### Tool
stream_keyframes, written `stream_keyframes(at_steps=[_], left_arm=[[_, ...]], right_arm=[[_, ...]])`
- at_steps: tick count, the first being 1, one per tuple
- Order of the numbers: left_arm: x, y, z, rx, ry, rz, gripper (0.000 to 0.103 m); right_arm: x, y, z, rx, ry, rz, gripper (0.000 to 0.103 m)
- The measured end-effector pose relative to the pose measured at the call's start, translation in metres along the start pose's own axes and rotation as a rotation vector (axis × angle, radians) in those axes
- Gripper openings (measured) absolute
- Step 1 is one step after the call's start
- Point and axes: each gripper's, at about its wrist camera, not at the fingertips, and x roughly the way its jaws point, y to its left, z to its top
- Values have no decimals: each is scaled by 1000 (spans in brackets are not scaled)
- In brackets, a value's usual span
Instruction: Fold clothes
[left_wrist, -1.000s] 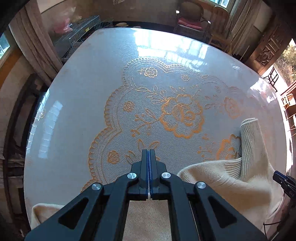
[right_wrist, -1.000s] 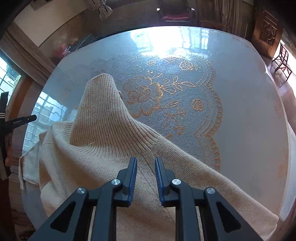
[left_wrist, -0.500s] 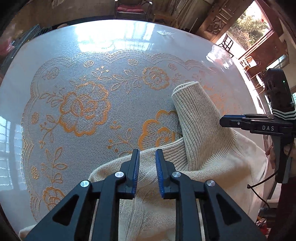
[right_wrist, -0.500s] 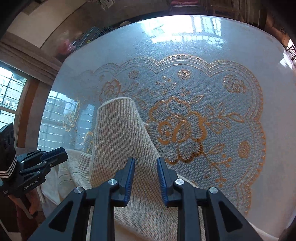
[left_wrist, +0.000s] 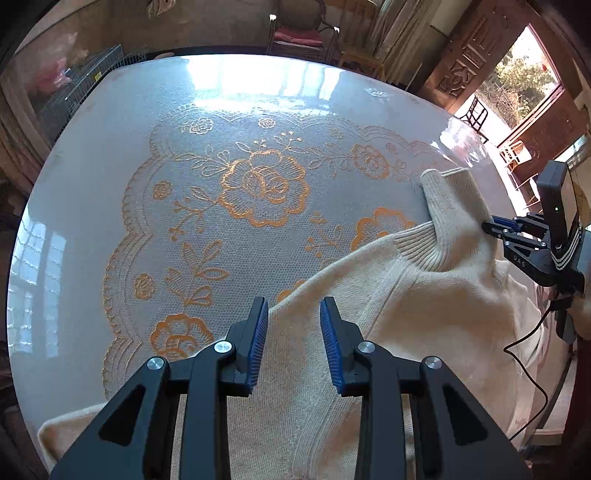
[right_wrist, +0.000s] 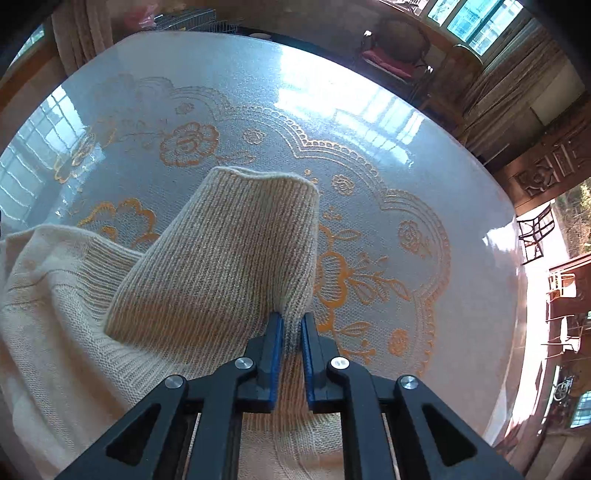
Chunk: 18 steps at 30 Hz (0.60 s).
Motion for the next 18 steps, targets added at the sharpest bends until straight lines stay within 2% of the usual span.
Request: stream_keyframes(at_steps=[2, 4, 5, 7, 9, 10, 12, 13, 15, 17, 18], left_arm=[[-21, 32, -25, 6, -23, 22, 32], [-29, 40, -35, 21, -46, 56, 32], [-33, 52, -42, 9, -46, 69, 32], [-37, 68, -57, -18, -39, 79, 32], [-38, 79, -69, -54, -35, 73, 32], [-31, 72, -67, -71, -35, 64, 32], [-41, 89, -90, -105, -35, 35, 32], [-46, 90, -101, -120, -39, 24, 32], [-65, 98, -124, -122, -58, 11, 32], [-86, 101, -156, -115, -89, -2, 32], [-96, 103, -169, -105, -89, -19, 32]], right_arm=[[-20, -16, -16, 3, -26, -108, 9], [-44, -39, -34, 56, -70, -99, 9], [-51, -52, -42, 107, -81, -103, 14], [-36, -79, -56, 226, 39, -67, 20], [-34, -99, -71, 319, 42, -63, 20], [-37, -106, -78, 360, 27, -41, 21], [-66, -90, -92, 410, -78, 94, 21], [-91, -49, -104, 403, -125, 151, 21], [-126, -4, -141, 359, -185, 323, 23], [-144, 33, -166, 316, -197, 539, 24], [-149, 55, -184, 282, -179, 604, 24]])
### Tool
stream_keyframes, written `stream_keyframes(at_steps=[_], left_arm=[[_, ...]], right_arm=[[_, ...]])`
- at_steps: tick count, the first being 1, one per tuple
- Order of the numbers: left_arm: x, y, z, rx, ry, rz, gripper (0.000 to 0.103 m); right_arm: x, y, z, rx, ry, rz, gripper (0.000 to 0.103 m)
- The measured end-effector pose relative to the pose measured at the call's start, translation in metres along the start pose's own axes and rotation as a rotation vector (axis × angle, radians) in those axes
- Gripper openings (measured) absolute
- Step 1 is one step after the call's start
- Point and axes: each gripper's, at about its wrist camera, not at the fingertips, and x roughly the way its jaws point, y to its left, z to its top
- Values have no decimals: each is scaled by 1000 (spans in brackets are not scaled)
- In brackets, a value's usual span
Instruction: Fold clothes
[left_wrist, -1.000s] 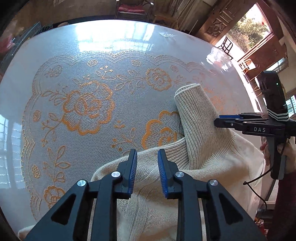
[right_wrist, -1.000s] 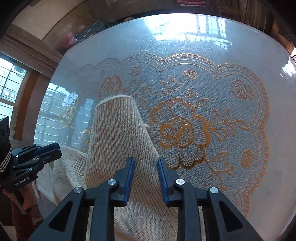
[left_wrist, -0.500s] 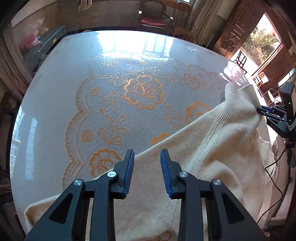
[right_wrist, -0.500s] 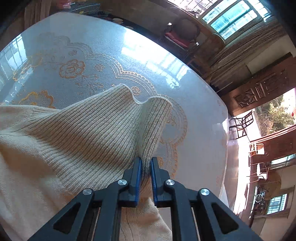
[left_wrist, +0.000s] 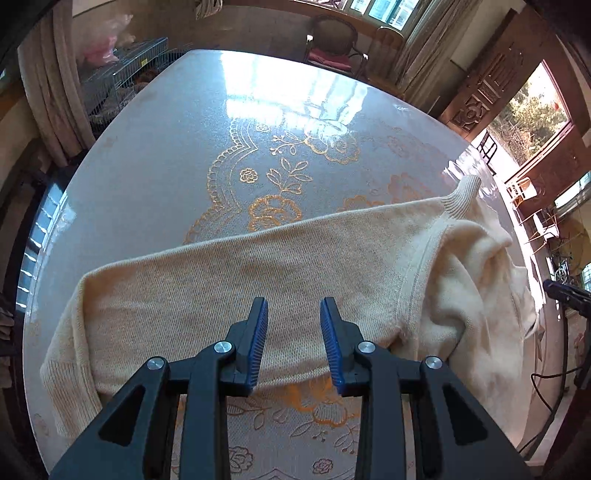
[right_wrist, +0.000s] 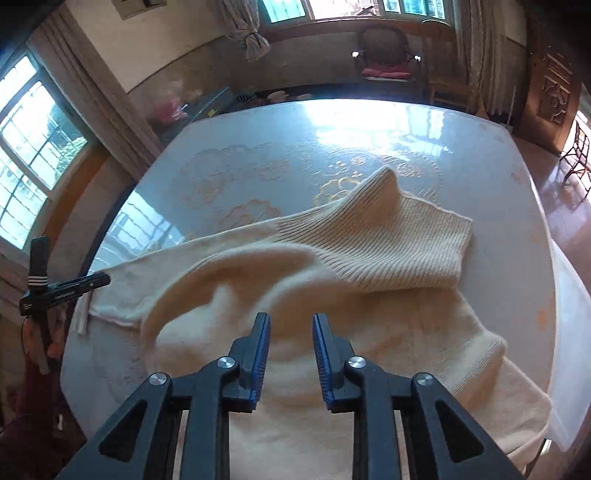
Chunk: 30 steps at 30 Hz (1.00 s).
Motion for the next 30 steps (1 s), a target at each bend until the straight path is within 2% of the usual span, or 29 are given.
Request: stream_keyframes(at_steps=[2, 4, 7, 9, 11, 12, 15, 17, 19, 21, 24, 26, 30], left_arm=[[-5, -7, -22, 14, 5, -41, 33], [0, -24, -40, 21, 11, -84, 33], [2, -32, -79, 46, 22, -119, 33], [4, -39, -95, 48, 51, -179, 33], [5, -46, -110, 51, 83, -241, 33], [6, -50, -117, 54, 98, -271, 33], [10, -70, -141, 95, 124, -298, 33], [8, -75, -161, 113, 140, -329, 33], [8, -79, -164, 124, 156, -352, 33], [5, -87, -164, 135, 157, -360, 34], [-3, -94, -163, 149, 155, -355, 34], [-11, -97, -164, 164, 151, -360, 34], [-9, -114, -153, 182, 124, -350, 34]], right_arm=[[6, 32, -46, -38, 68, 111, 24], [3, 55, -91, -75, 128, 128, 24], [19, 67, -150, -56, 153, 42, 24], [20, 63, -183, -8, 135, -13, 25], [29, 54, -208, 30, 167, -44, 26], [37, 48, -223, 83, 170, -41, 26], [21, 21, -272, 344, 115, 43, 26], [18, -2, -306, 505, 67, 137, 28], [20, -25, -334, 640, -11, 247, 30], [25, -49, -353, 752, -113, 317, 31], [38, -74, -366, 848, -250, 436, 31], [47, -84, -365, 867, -272, 451, 29], [57, -86, -352, 832, -260, 465, 26]])
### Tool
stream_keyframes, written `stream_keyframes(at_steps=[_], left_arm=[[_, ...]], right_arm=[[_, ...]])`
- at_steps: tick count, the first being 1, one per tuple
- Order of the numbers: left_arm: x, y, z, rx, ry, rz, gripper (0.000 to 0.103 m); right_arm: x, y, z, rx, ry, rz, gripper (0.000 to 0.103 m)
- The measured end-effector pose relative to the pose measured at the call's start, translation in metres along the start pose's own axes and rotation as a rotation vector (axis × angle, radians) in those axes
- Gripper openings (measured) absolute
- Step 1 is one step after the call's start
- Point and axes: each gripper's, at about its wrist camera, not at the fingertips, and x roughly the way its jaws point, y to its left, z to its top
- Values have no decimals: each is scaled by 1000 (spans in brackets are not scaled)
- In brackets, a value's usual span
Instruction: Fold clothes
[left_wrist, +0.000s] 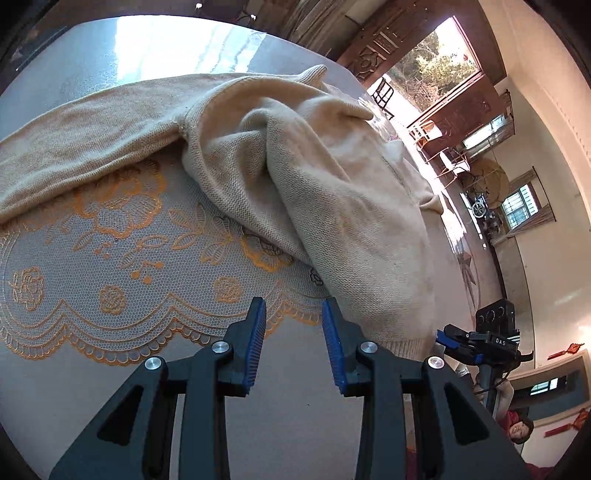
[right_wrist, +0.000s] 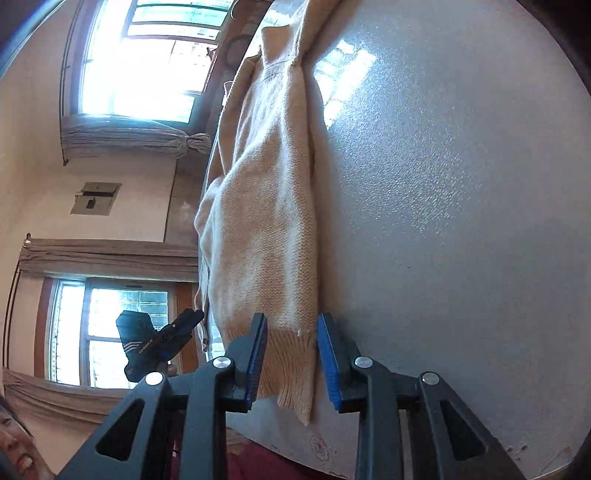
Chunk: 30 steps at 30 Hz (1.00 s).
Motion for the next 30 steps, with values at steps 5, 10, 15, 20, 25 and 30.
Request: stream_keyframes(at_steps=[5, 10, 15, 20, 25, 30], left_arm=[[3, 7, 1, -50, -22, 6, 34], [24, 7, 22, -110, -55, -4, 34], [15, 12, 26, -116, -96, 19, 34], [21, 10, 31, -135, -113, 15, 35], [36, 5, 32, -124, -86, 37, 35], [36, -4, 34, -83, -80, 66, 35]], right_arm=[[27, 27, 6, -112, 65, -124, 6], [4, 95, 11, -287, 31, -174, 5], [-76, 139, 27, -429, -141, -444, 5], [-134, 121, 48, -393, -232, -593, 18], [-57, 86, 28, -319, 50, -329, 27], [-29, 67, 31, -370, -30, -397, 27]])
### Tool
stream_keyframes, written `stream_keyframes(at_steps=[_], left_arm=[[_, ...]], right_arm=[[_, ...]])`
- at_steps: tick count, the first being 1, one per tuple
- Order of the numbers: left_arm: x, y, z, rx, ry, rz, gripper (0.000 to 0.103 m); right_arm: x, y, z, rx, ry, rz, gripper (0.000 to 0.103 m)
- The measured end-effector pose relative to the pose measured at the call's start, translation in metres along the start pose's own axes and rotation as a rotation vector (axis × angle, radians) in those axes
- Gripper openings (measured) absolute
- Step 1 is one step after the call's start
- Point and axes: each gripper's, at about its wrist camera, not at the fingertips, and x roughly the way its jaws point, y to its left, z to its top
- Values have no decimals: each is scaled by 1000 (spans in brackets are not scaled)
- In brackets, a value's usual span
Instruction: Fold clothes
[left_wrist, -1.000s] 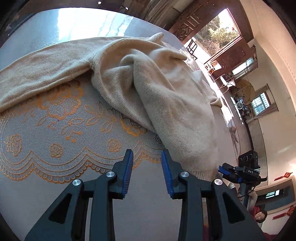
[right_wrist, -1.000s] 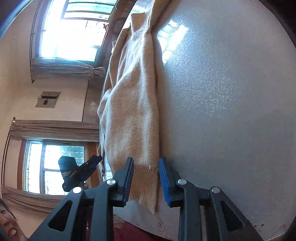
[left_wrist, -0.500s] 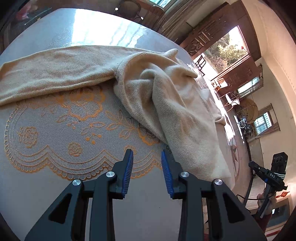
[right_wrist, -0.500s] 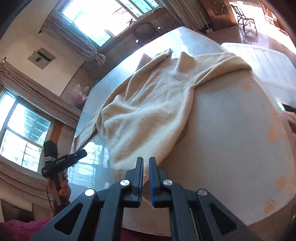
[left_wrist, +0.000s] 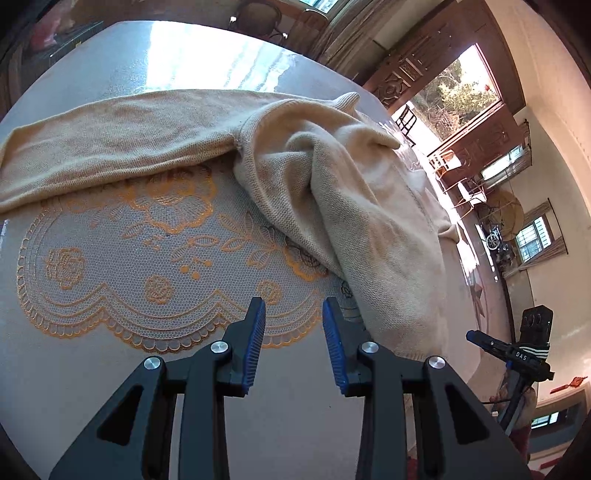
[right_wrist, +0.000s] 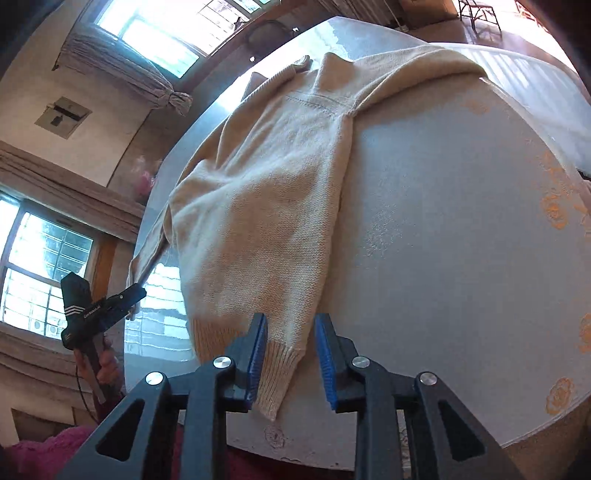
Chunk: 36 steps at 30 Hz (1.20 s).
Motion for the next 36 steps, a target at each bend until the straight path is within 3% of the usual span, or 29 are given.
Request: stream_keyframes(at_steps=[4, 7, 8, 14, 16, 18, 20, 21, 25, 29, 32, 33, 34, 36], left_arm=[[-2, -4, 4, 9, -8, 10, 35], [-1, -5, 6, -3, -24, 9, 35], [-1, -5, 7, -6, -27, 9, 35], [10, -9, 9, -13, -46, 16, 35], [15, -11, 10, -8, -48, 34, 35], [17, -12, 10, -5, -53, 44, 35], [21, -12, 12, -10, -49, 44, 35], [24, -13, 14, -13, -46, 42, 35], [31, -19, 18, -1, -39, 41, 35], [34, -30, 19, 39, -32, 42, 35], [34, -38, 17, 80, -36, 61, 35], [34, -40, 17, 91, -36, 65, 35], [34, -42, 16, 99, -36, 68, 35], [35, -43, 15, 108, -34, 68, 35]], right_arm=[[3, 12, 2, -138, -61, -56, 33], [-7, 30, -2, -259, -157, -53, 33], [-7, 30, 0, -252, -144, -40, 33], [3, 10, 5, -135, -62, 173, 27], [-4, 4, 3, -108, -83, 249, 27], [-17, 12, -2, -190, -135, 182, 41], [-29, 23, -10, -295, -181, 103, 91], [-34, 24, -10, -296, -188, 112, 95], [-40, 18, -13, -240, -238, 62, 94], [-9, 3, -19, -136, -102, 62, 94], [13, -12, -22, 12, -19, 167, 93], [19, -15, -23, 45, 2, 176, 91], [24, -17, -24, 64, 14, 177, 79], [25, -16, -26, 52, -6, 166, 74]])
